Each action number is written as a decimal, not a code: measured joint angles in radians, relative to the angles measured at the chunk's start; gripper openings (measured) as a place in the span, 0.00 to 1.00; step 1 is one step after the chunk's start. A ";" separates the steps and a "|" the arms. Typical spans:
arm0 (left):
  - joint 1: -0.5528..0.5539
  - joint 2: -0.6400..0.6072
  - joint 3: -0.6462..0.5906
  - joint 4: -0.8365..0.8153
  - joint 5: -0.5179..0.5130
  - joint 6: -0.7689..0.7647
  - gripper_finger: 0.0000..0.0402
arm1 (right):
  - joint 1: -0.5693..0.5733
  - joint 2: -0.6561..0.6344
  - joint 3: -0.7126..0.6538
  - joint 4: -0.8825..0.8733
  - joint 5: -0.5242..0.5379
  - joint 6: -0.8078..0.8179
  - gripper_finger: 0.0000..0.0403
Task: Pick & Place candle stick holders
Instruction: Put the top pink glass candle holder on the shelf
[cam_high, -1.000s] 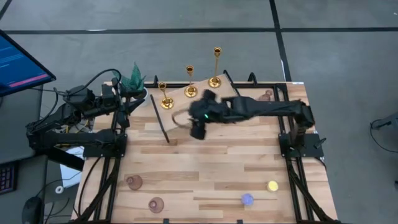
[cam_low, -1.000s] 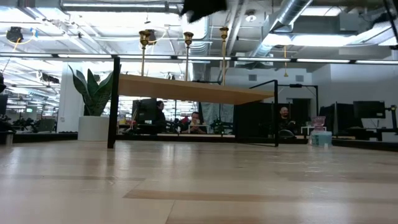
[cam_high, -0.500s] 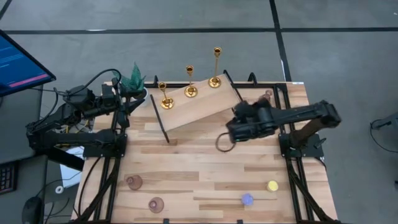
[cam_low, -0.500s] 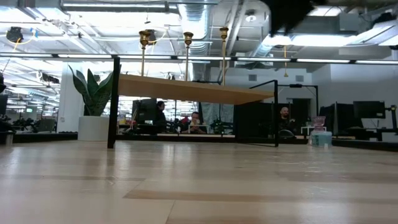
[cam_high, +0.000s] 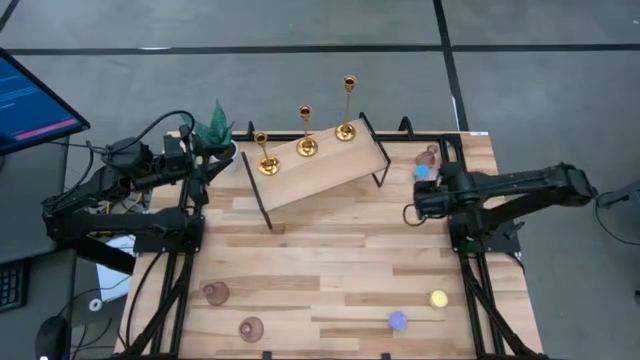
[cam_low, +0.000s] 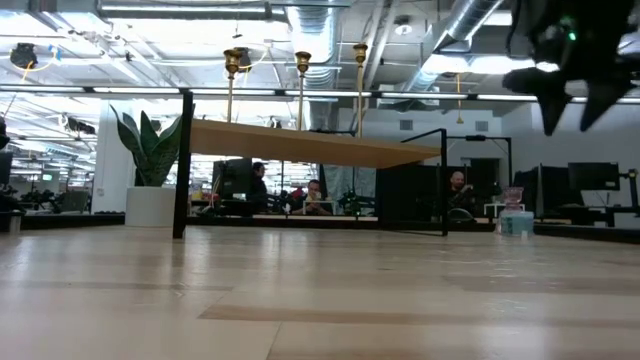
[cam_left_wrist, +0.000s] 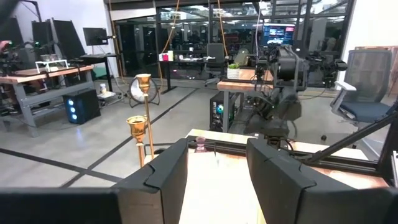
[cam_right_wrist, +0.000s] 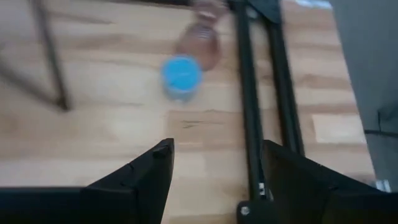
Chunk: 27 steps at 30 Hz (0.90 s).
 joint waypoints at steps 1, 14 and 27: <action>0.000 0.000 0.000 0.000 -0.008 0.000 0.41 | -0.028 -0.021 -0.025 0.009 0.002 0.014 0.57; 0.000 0.000 0.000 0.000 -0.037 0.000 0.41 | -0.456 -0.084 -0.089 0.385 0.075 -0.325 0.57; 0.000 0.000 0.000 0.001 -0.037 0.000 0.41 | -0.685 0.087 -0.089 0.640 0.054 -0.594 0.57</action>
